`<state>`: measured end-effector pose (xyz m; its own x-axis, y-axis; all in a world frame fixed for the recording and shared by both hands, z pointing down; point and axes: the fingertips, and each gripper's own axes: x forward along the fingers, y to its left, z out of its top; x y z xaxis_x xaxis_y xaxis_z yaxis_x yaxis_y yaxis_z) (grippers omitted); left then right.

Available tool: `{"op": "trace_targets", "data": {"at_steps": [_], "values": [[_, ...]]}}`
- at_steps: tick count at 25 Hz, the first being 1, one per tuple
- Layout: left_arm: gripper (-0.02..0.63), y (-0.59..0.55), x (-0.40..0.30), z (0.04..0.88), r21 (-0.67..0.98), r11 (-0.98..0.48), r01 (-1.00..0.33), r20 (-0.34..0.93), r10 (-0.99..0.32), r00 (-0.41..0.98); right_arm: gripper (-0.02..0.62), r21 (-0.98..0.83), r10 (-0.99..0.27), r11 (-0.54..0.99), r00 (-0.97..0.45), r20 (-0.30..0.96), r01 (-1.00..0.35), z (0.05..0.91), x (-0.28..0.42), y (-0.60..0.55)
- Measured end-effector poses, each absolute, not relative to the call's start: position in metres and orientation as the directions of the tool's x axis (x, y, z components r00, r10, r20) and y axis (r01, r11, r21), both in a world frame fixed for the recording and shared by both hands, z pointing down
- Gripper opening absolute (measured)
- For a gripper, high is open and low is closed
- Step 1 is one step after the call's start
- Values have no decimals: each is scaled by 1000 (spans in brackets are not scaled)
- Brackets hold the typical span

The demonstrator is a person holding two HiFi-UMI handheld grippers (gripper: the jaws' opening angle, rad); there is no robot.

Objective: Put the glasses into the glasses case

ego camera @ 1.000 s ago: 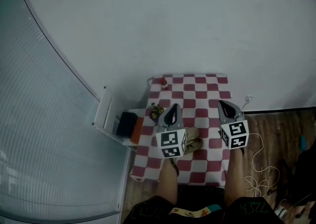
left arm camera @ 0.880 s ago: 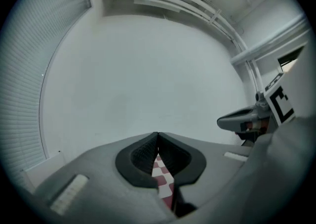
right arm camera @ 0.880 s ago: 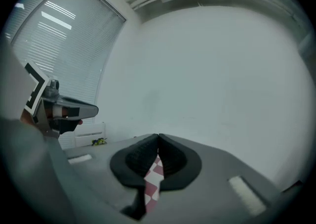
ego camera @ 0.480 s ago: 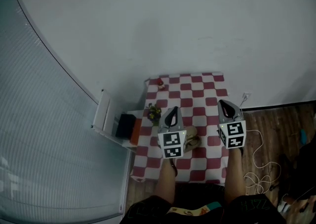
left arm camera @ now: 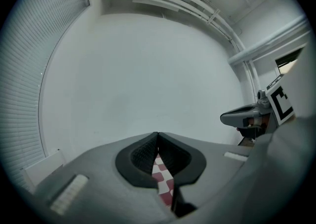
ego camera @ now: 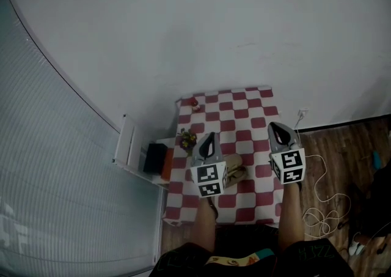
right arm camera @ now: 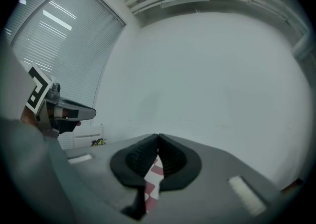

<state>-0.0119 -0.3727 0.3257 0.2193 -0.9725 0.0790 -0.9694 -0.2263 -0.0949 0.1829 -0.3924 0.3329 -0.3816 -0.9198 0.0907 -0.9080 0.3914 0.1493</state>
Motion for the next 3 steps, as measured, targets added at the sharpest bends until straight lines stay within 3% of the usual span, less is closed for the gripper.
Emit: {"op": "trace_targets", "data": {"at_steps": [3], "values": [[8,-370,-13,330,-91,-211,-973,77,-976,204,5,151,-921,389,-380,85,-909,334,185,-390]]}}
